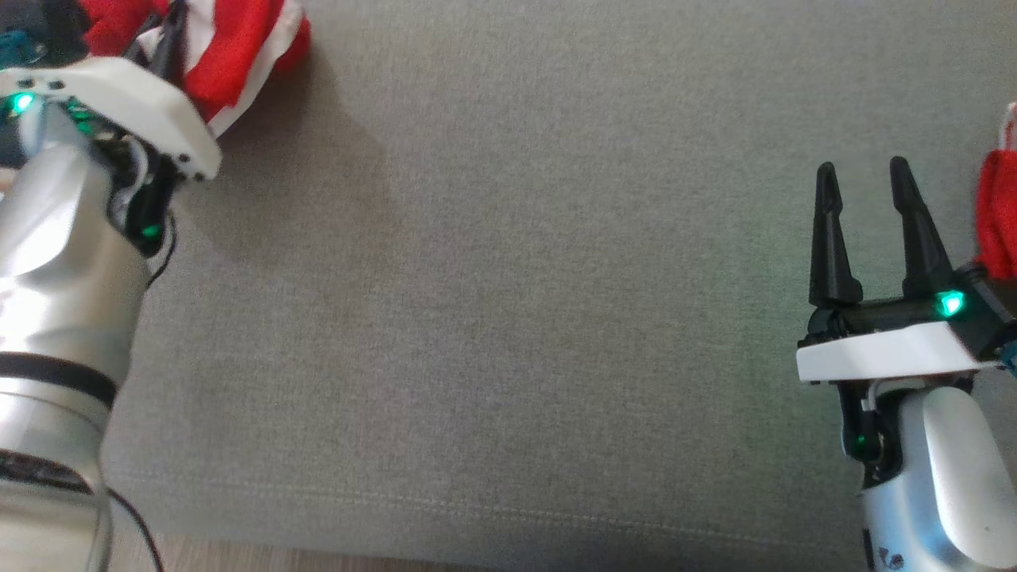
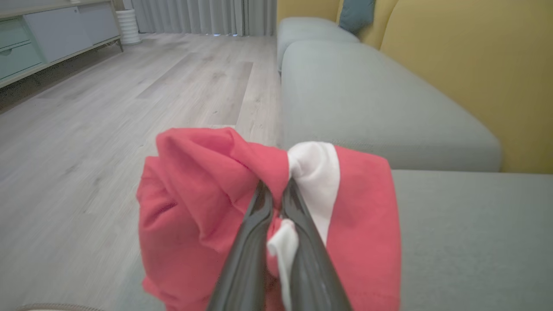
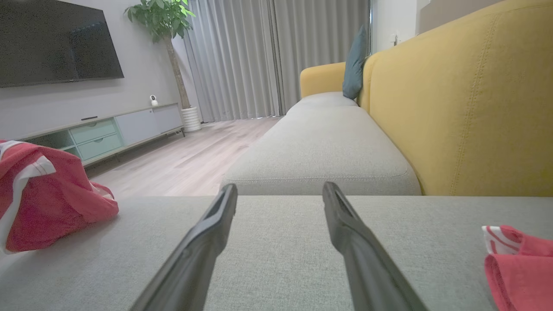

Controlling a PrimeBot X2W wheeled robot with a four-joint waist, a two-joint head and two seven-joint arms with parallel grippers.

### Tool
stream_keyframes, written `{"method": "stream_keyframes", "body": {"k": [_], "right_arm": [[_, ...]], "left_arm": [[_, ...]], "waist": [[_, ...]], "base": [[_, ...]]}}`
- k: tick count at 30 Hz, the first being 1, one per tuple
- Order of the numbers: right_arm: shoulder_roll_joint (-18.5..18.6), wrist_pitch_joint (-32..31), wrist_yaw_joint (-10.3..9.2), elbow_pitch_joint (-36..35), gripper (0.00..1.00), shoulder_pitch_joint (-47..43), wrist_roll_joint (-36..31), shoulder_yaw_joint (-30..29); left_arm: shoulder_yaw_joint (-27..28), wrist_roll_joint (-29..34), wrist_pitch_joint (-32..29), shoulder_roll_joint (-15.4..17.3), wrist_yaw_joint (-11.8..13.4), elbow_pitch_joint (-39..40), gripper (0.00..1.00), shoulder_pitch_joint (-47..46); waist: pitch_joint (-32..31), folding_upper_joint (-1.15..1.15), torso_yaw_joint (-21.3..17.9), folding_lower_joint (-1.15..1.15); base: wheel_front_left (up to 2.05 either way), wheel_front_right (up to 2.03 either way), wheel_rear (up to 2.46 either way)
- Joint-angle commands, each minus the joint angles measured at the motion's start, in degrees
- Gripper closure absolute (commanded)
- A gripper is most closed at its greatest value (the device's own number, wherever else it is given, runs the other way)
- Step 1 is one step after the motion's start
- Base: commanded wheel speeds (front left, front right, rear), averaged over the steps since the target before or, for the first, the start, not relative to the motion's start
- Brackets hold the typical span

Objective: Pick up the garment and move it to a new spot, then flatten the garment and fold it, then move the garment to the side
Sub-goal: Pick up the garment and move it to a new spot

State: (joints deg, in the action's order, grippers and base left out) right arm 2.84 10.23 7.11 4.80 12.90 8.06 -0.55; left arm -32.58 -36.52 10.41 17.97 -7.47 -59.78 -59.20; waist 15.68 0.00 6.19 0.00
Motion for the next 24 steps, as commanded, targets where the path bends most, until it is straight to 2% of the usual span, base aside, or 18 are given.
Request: {"method": "stream_keyframes", "body": {"k": [1, 4, 9, 17, 24], "right_arm": [[0.0, 0.8, 0.37, -1.2, 0.00, 0.3, 0.6, 1.4], [0.0, 1.3, 0.37, -0.3, 0.00, 0.2, 1.3, 1.6], [0.0, 2.2, 0.37, 1.1, 0.00, 0.3, 2.5, 1.9], [0.0, 3.4, 0.37, 2.3, 0.00, 1.2, 3.9, 2.3], [0.0, 3.9, 0.37, 2.4, 0.00, 2.4, 4.7, 3.2]], "left_arm": [[2.0, -0.9, 1.2, 1.7, 0.5, 2.6, 1.00, -2.5], [2.9, -2.1, 2.2, 0.1, 1.2, 5.7, 1.00, -1.8], [3.6, -3.4, 2.6, -3.1, 3.9, 12.7, 1.00, 0.3], [1.3, -3.3, 0.8, -8.5, 10.3, 23.8, 1.00, 6.1], [-2.5, -3.1, 1.1, -13.8, 15.6, 28.4, 1.00, 11.6]], "waist": [[-1.8, 0.00, -0.6, 0.00], [-3.1, 0.00, -1.2, 0.00], [-4.9, 0.00, -2.6, 0.00], [-6.2, 0.00, -6.9, 0.00], [-5.3, 0.00, -12.0, 0.00]], "base": [[0.00, 0.00, 0.00], [0.00, 0.00, 0.00], [0.00, 0.00, 0.00], [0.00, 0.00, 0.00], [0.00, 0.00, 0.00]]}}
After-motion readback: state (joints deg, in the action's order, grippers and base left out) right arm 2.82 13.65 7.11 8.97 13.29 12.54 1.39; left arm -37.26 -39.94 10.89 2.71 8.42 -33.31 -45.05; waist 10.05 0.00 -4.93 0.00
